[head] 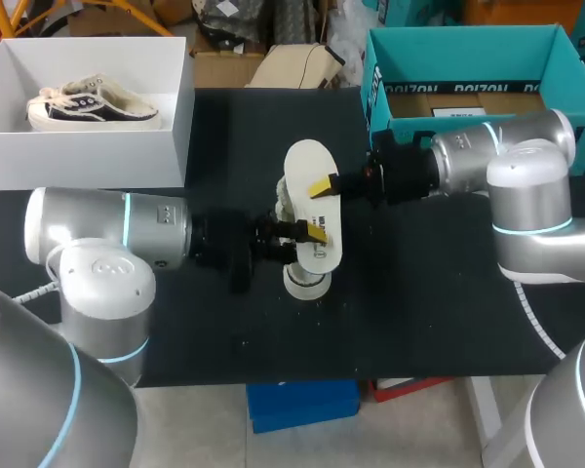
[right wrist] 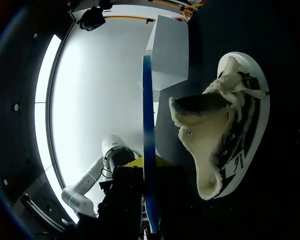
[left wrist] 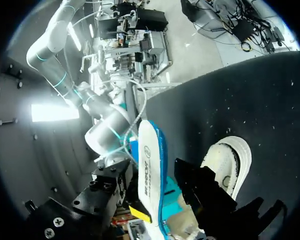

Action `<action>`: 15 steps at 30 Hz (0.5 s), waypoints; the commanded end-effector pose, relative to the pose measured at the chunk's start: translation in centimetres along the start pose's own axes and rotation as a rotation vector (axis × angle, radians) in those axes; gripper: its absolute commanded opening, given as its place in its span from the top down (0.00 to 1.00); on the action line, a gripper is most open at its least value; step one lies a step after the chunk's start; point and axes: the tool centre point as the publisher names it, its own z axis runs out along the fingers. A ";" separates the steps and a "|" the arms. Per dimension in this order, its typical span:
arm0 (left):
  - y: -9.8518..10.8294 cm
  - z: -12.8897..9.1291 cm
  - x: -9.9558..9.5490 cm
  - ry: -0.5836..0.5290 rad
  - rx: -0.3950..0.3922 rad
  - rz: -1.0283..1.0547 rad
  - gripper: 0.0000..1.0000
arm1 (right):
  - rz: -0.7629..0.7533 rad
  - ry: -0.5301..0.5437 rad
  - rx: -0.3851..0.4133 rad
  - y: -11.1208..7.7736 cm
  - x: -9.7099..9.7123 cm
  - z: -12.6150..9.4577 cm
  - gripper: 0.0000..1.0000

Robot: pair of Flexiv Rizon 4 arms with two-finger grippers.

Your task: Take the shoe out of the shoebox, open the shoe tongue, remove and reinsert the insole, then place the shoe into the shoebox

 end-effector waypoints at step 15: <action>-1.4 -5.7 -4.7 0.993 -0.131 -0.043 0.00 | 0.000 0.000 0.000 0.0 0.0 0.1 1.00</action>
